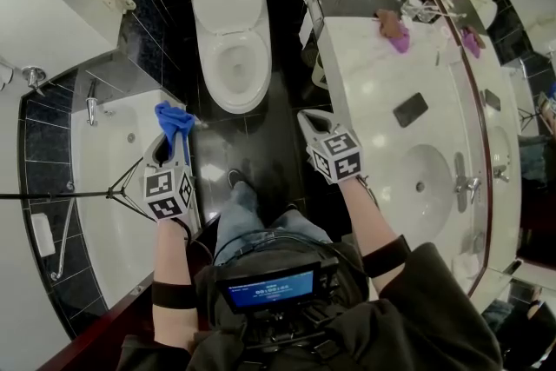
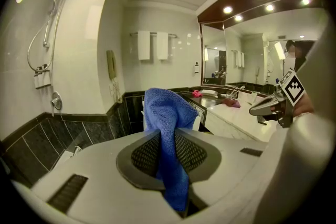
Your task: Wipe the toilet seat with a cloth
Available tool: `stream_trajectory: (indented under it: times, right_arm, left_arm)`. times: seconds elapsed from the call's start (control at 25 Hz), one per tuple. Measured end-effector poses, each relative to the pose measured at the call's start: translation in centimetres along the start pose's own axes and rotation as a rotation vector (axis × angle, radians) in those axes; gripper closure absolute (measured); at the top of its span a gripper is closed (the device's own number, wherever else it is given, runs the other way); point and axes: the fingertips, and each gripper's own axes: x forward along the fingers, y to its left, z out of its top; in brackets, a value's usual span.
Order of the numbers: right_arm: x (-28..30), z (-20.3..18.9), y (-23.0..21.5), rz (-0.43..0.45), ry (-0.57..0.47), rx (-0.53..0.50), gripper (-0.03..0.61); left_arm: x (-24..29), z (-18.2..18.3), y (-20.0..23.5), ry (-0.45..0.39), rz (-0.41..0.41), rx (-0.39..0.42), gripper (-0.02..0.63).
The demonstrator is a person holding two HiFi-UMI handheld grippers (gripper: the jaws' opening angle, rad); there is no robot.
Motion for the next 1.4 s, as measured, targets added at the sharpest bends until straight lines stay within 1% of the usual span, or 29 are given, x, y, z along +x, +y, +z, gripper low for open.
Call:
stream_trajectory:
  times: [0.4,0.6,0.68,0.76,0.92,1.12,1.24,1.4]
  right_arm:
    - [2.9,1.2,0.8,0.010,-0.009,0.009,0.554]
    - [6.3,1.2,1.1,0.022,0.022,0.013,0.489]
    - [8.2,1.4,1.2,0.026,0.043,0.025,0.445]
    - [10.0,1.3,0.9,0.023,0.060,0.053,0.417]
    - [14.0,1.6,-0.2,-0.003,0.060,0.146,0.360]
    - [19.9,1.6,-1.6,-0.042,0.067,0.246,0.342]
    - [23.9,-0.1,-3.0,-0.048,0.092,0.305,0.342]
    - [28.7,-4.7,-5.0,-0.040,0.156,0.393,0.344]
  left_arm:
    - [1.6,0.2,2.0,0.009,0.003,0.001,0.551]
    - [4.0,0.2,3.7,0.011,-0.006,-0.001,0.551]
    - [5.7,0.1,4.6,0.013,-0.016,-0.002,0.551]
    - [7.5,-0.2,5.3,0.019,-0.035,0.001,0.551]
    - [11.4,-0.1,7.1,0.022,-0.072,0.015,0.551]
    - [16.3,0.0,9.4,0.008,-0.120,0.061,0.551]
    - [19.4,-0.8,10.2,0.020,-0.133,0.080,0.551]
    - [22.7,-2.3,9.7,0.022,-0.151,0.098,0.551]
